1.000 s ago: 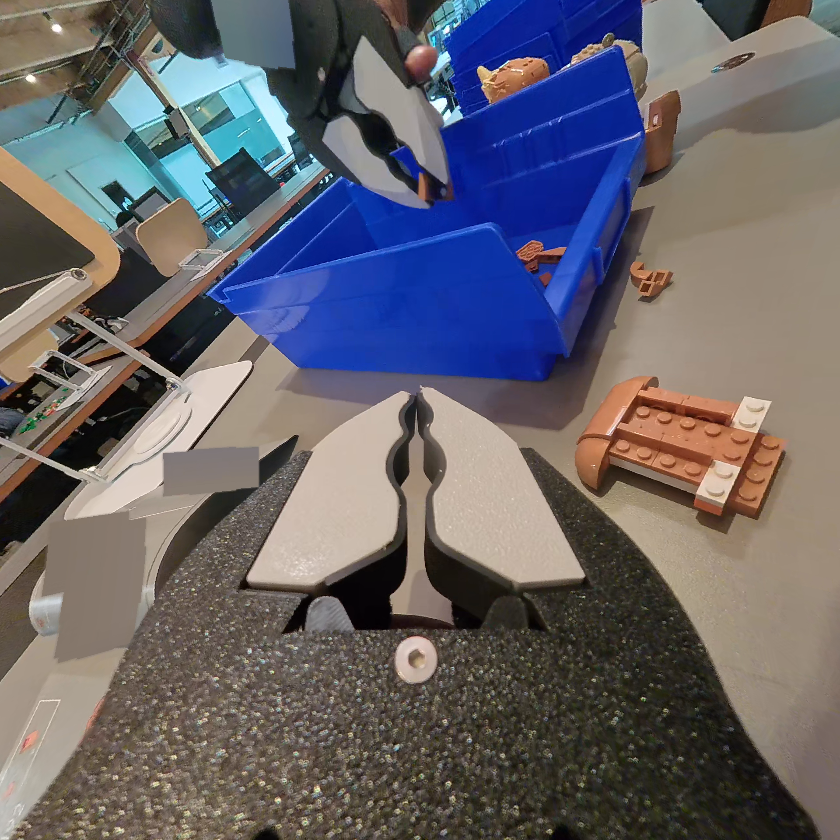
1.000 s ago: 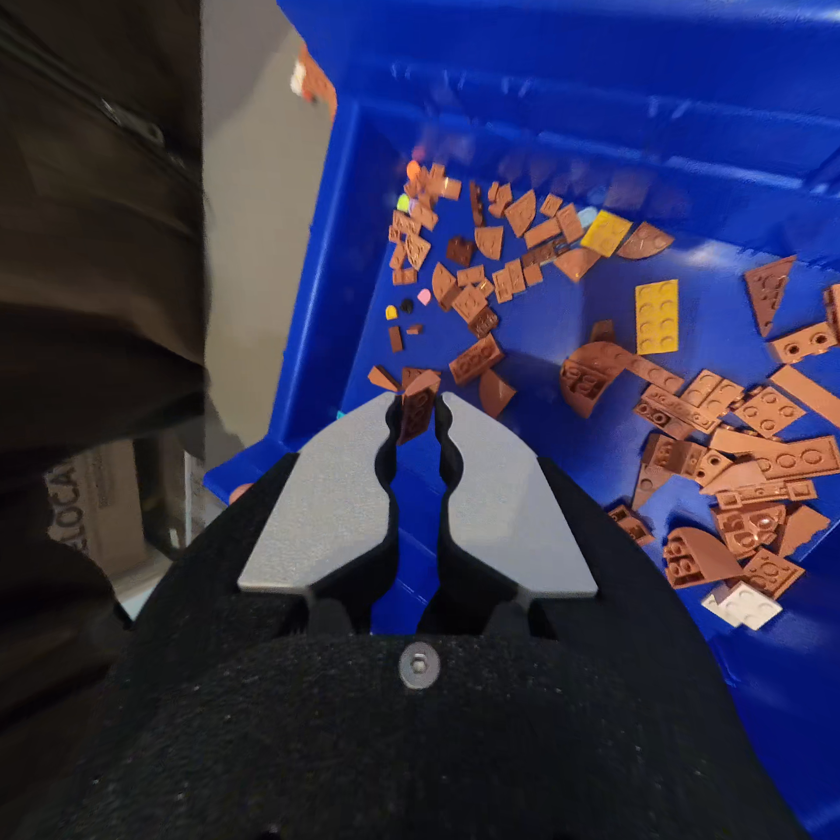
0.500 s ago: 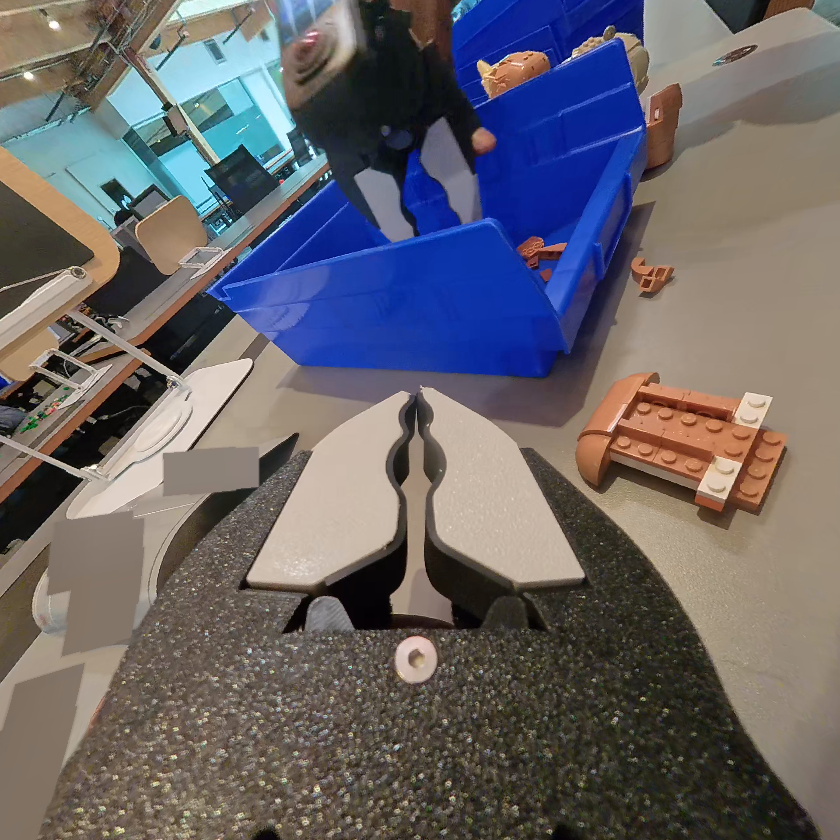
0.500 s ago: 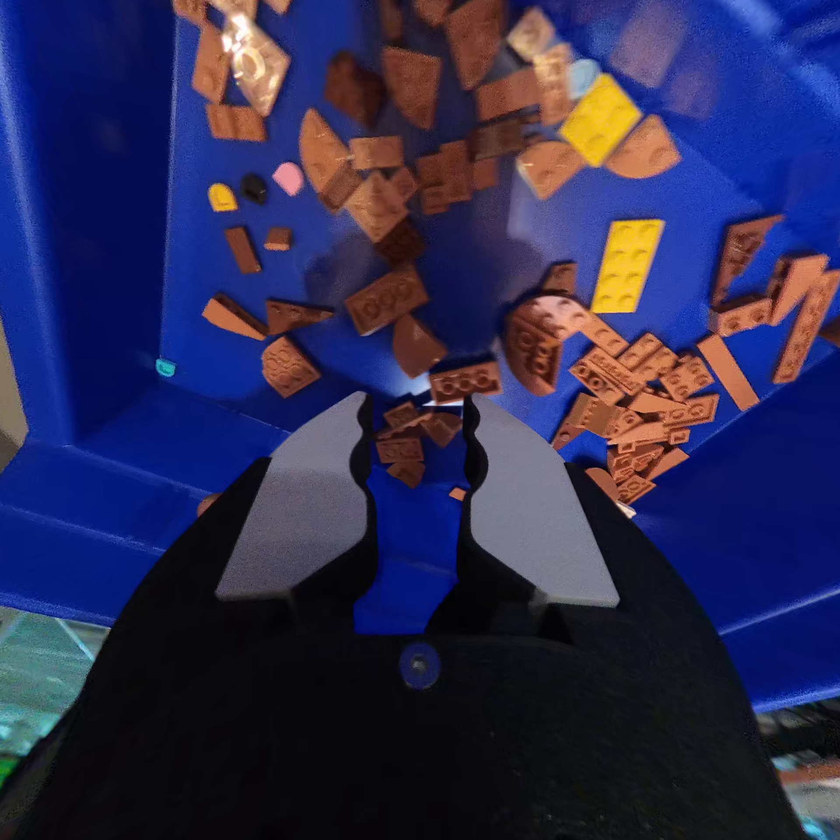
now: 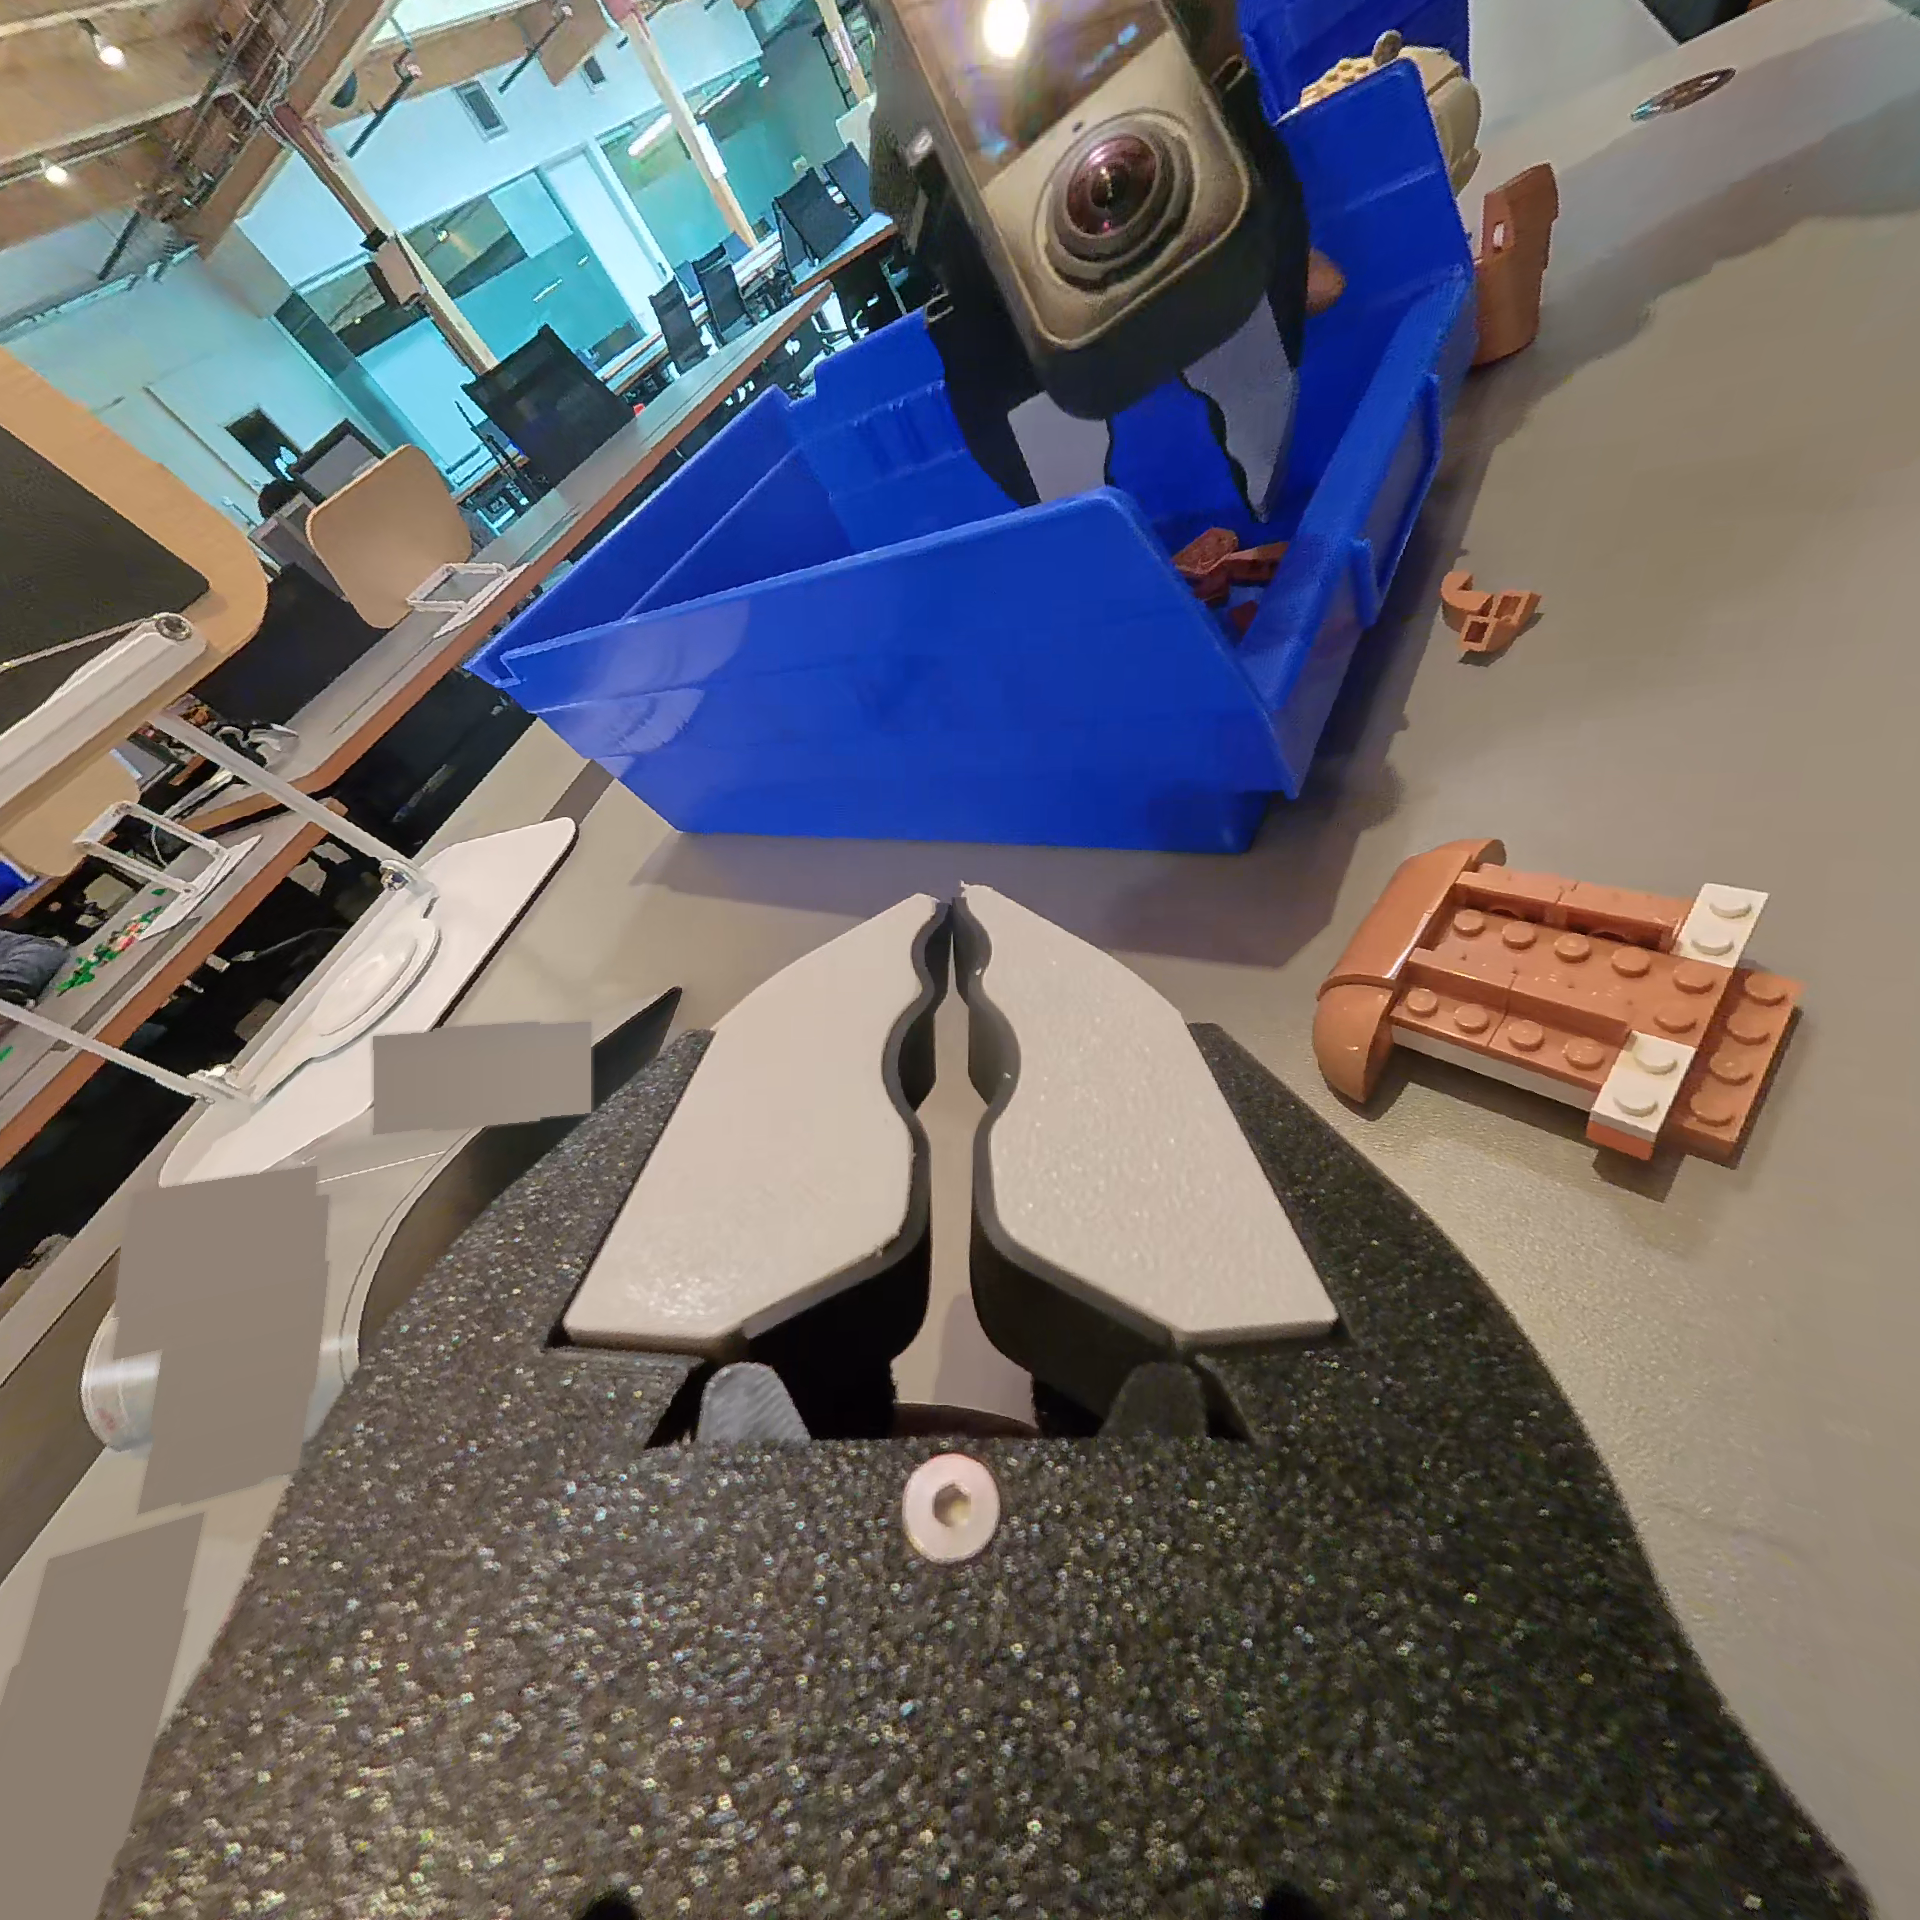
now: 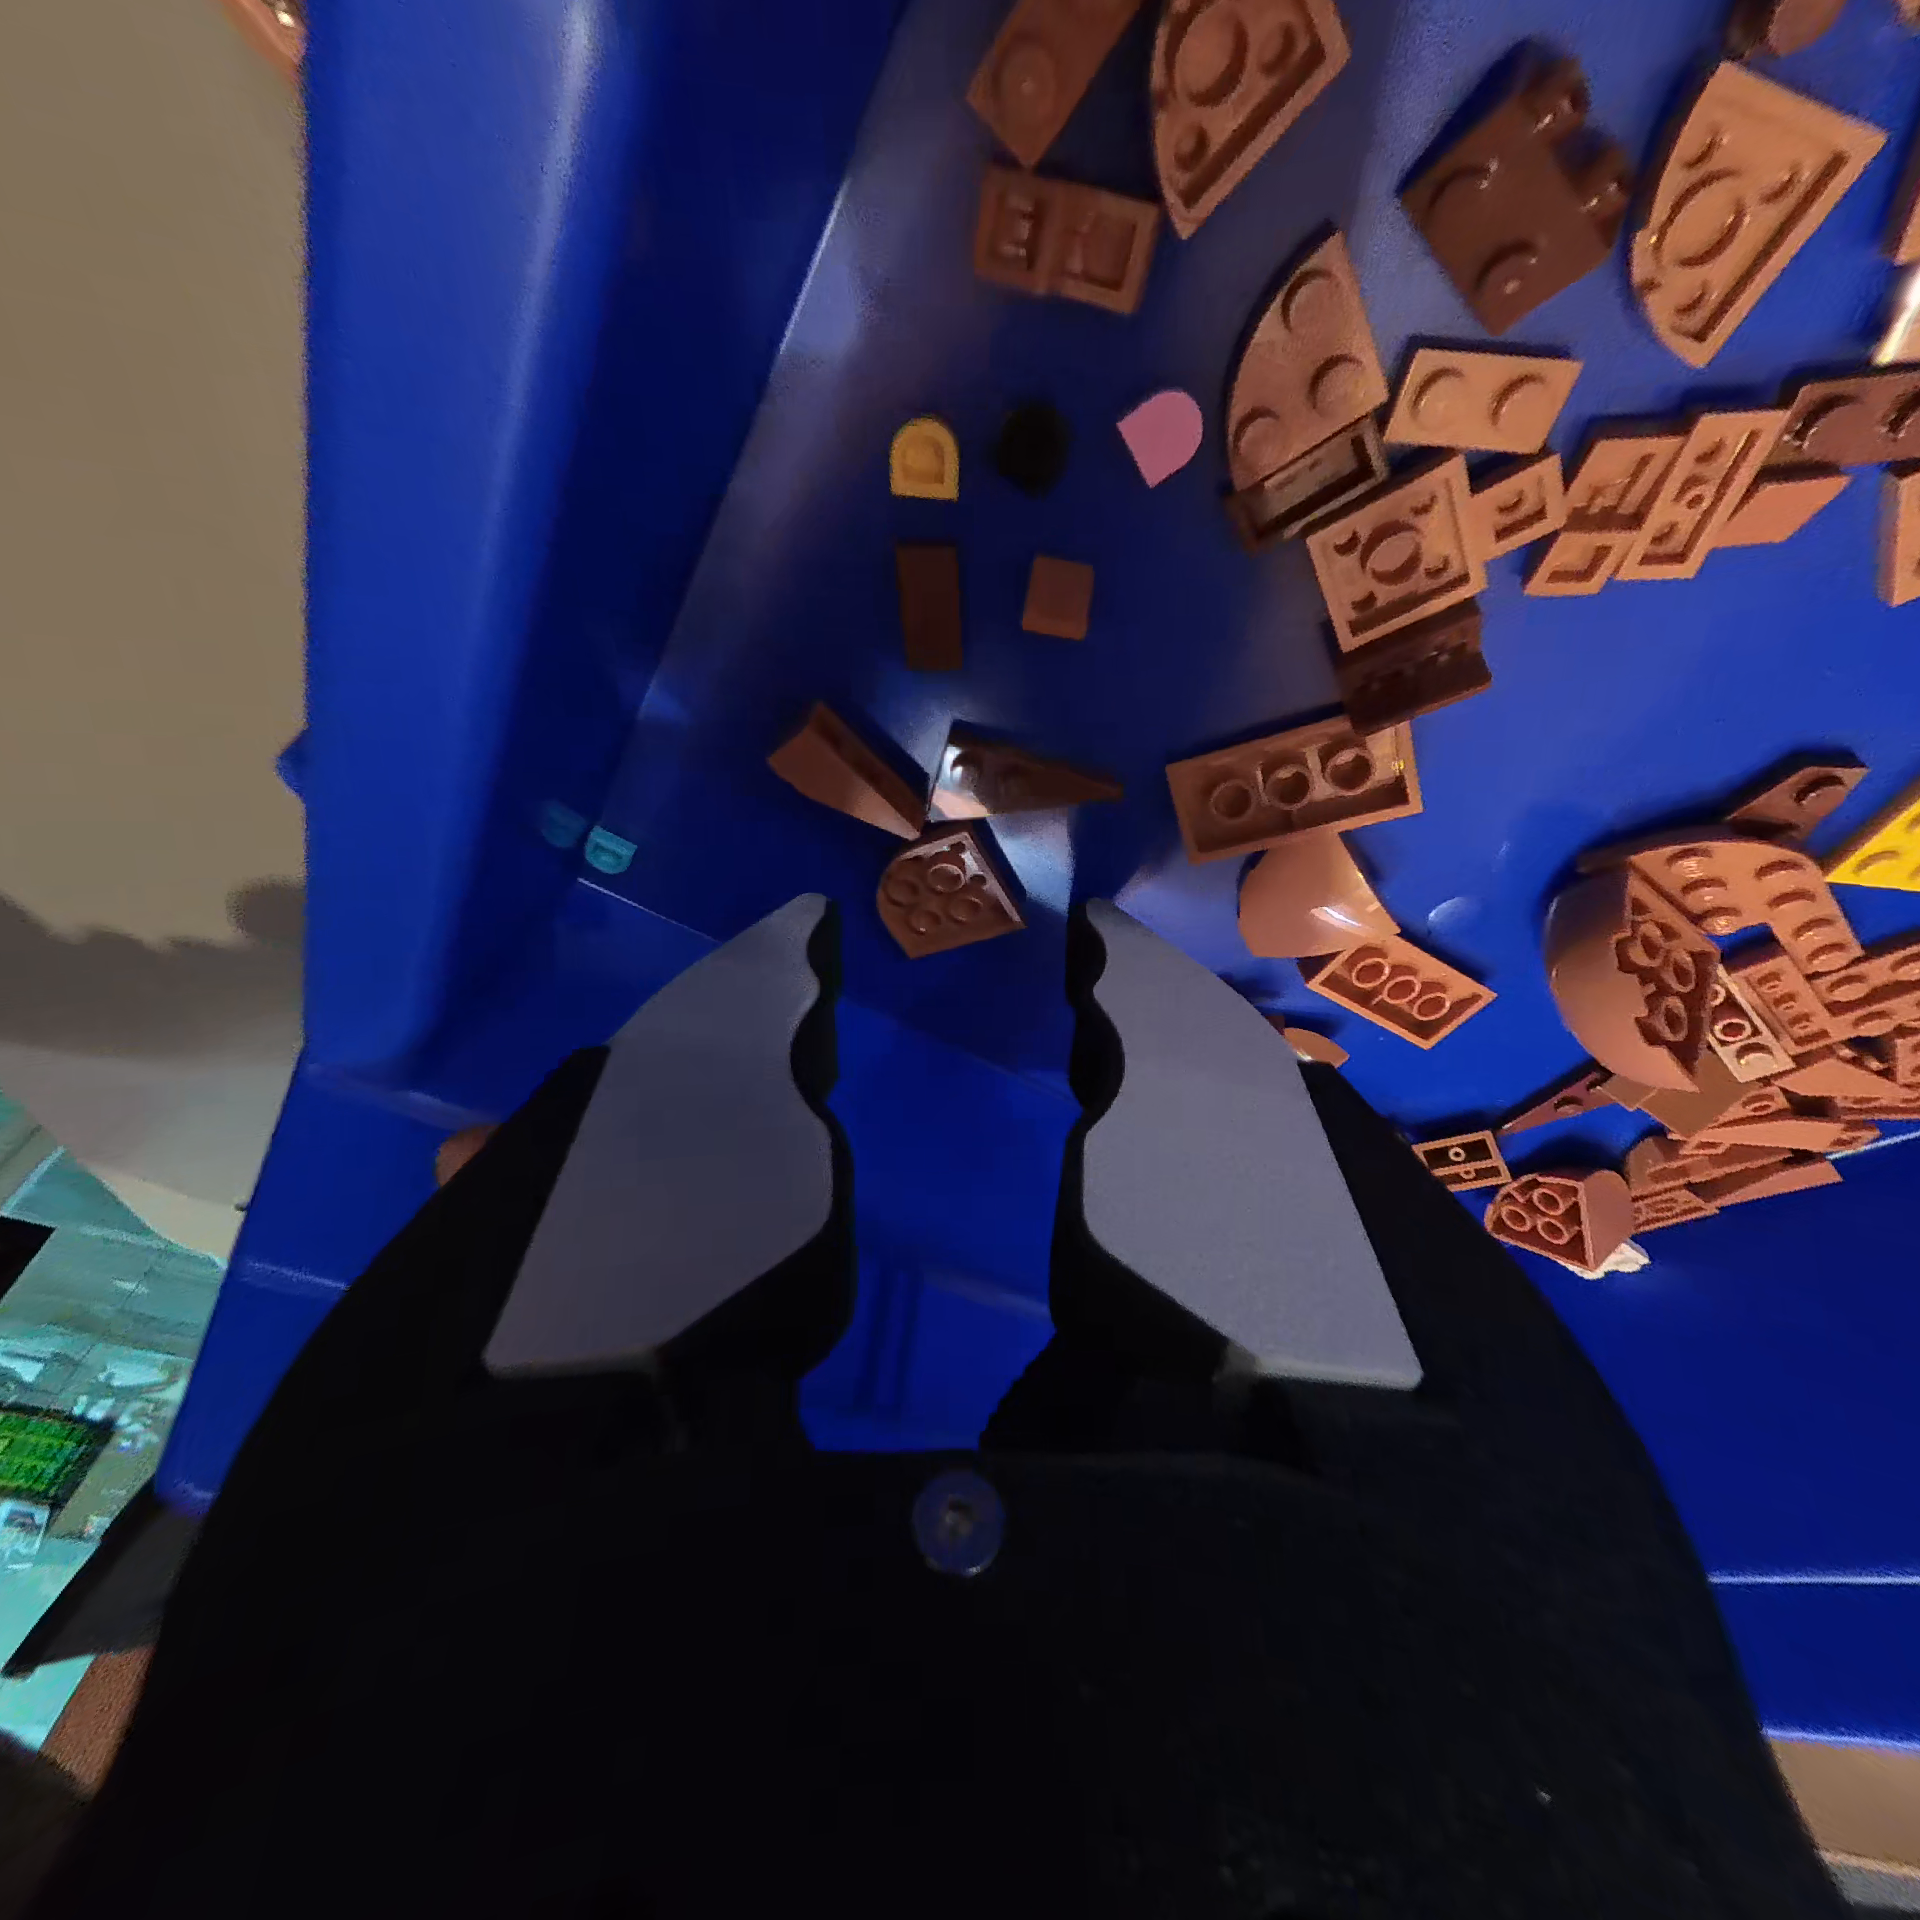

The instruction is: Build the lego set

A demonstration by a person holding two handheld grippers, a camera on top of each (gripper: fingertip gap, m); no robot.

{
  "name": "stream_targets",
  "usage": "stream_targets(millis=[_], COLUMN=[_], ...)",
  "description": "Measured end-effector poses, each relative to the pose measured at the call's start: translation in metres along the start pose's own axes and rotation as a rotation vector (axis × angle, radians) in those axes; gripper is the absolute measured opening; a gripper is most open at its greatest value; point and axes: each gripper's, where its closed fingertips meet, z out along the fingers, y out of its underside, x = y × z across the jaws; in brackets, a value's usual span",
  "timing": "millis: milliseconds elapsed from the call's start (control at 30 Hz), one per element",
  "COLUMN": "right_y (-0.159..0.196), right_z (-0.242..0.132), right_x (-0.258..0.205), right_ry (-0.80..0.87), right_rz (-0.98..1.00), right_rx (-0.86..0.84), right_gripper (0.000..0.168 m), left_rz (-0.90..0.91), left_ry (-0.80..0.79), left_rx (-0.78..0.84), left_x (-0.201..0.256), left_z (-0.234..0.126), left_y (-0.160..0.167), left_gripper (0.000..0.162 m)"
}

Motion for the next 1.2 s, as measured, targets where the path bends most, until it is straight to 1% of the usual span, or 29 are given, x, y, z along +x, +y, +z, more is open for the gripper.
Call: stream_targets(millis=[67,133,167,200,267,367,433,500,567,633,700,733,833,933,1000,1133,1200], right_y=[0.000,0.000,0.000,0.000,0.000,0.001,0.002,0.001,-0.003,-0.011,-0.021,-0.022,-0.021,-0.019,-0.016,-0.001,0.004], right_z=[0.001,0.002,0.002,0.002,0.001,0.001,-0.002,-0.013,-0.032,-0.057,-0.086,-0.096,-0.109,-0.105,-0.094,-0.053,-0.037], right_x=[0.002,0.003,0.001,-0.001,-0.002,-0.002,-0.001,0.002,0.005,0.007,0.006,0.008,0.015,0.019,0.021,0.023,0.019], right_ry=[0.042,0.087,0.096,0.098,0.120,0.106,0.062,0.010,-0.065,-0.168,-0.307,-0.343,-0.381,-0.368,-0.324,-0.173,-0.133], right_rz=[0.001,-0.003,-0.004,-0.006,-0.002,0.014,0.030,0.064,0.091,0.141,0.173,0.185,0.198,0.203,0.201,0.151,0.119], right_rx=[-0.015,-0.031,-0.038,-0.040,-0.036,0.003,0.060,0.156,0.308,0.512,0.741,0.825,0.930,0.908,0.821,0.478,0.334], right_gripper=[0.037,0.036,0.034,0.028,0.027,0.027,0.027,0.027,0.027,0.027,0.027,0.027,0.027,0.027,0.027,0.027,0.027], left_rz=[0.000,0.002,0.002,0.001,0.002,0.002,0.002,0.004,0.004,0.001,0.004,0.007,0.008,0.011,0.012,0.010,0.010], left_ry=[0.000,0.000,0.000,0.000,-0.001,-0.002,-0.004,-0.006,-0.008,-0.008,-0.006,-0.006,-0.008,-0.012,-0.014,-0.016,-0.015], left_rx=[-0.001,-0.001,-0.001,-0.002,-0.003,-0.003,-0.003,-0.006,-0.006,-0.003,-0.003,-0.003,-0.002,-0.002,-0.002,0.000,-0.002], left_x=[0.000,0.000,0.000,0.000,0.000,0.000,-0.001,-0.001,-0.002,-0.002,-0.001,-0.001,-0.002,-0.003,-0.003,-0.004,-0.004], left_z=[0.000,0.000,0.000,0.000,0.000,0.000,0.000,0.000,-0.001,-0.001,-0.001,-0.001,-0.002,-0.002,-0.003,-0.004,-0.004], left_y=[0.000,0.000,0.000,0.000,0.000,0.000,0.000,0.001,0.001,0.001,0.001,0.000,0.000,0.000,0.000,-0.001,0.000], left_gripper=[0.000,0.000,0.000,0.000,0.000,0.000,0.000,0.000,0.000,0.000,0.000,0.000,0.000,0.000,0.000,0.000,0.000])
